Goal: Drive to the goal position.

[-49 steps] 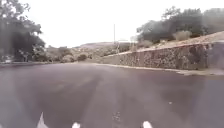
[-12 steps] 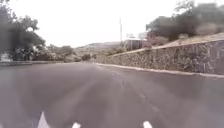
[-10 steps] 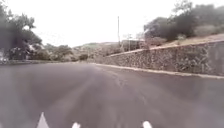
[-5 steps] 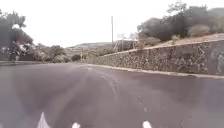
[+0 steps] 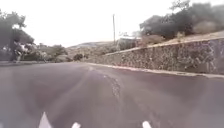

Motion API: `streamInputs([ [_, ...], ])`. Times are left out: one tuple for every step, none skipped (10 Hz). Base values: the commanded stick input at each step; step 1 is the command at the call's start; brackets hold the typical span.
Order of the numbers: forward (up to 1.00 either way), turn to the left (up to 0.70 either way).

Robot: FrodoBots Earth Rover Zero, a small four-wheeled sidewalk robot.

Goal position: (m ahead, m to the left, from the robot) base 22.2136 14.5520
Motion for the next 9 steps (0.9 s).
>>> streamInputs([
  [0.7,0.0],
  [0.7,0.0],
  [0.7,0.0],
  [0.7,0.0],
  [0.7,0.0],
  [0.7,0.0],
  [0.7,0.0],
  [0.7,0.0],
  [0.7,-0.03],
])
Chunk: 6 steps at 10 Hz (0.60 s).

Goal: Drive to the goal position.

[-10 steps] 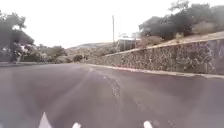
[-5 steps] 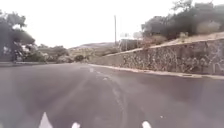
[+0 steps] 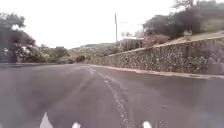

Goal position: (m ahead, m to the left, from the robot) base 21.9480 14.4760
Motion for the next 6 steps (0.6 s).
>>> streamInputs([
  [0.7,-0.34],
  [0.7,-0.34],
  [0.7,-0.29],
  [0.7,-0.16],
  [0.7,-0.02],
  [0.7,-0.23],
])
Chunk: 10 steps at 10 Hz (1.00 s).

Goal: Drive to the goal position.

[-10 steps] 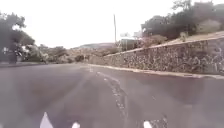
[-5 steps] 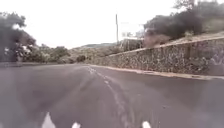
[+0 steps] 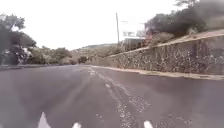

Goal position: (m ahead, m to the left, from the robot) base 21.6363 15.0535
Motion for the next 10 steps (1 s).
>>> streamInputs([
  [0.7,-0.28],
  [0.7,0.0],
  [0.7,0.0],
  [0.7,0.0],
  [0.7,-0.25],
  [0.7,-0.12],
  [0.7,0.0],
  [0.7,0.0],
  [0.7,0.0],
  [0.7,0.0],
])
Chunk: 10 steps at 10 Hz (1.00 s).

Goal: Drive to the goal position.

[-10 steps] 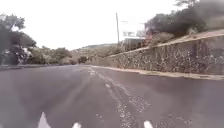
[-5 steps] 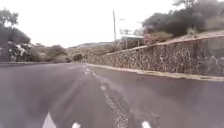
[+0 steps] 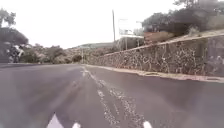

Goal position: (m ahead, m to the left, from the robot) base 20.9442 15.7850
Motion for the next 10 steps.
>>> streamInputs([
  [0.7,0.0],
  [0.7,0.0],
  [0.7,0.0],
  [0.7,0.0],
  [0.7,0.0],
  [0.7,0.0],
  [0.7,0.0],
  [0.7,0.0],
  [0.7,0.0],
  [0.7,0.0],
])
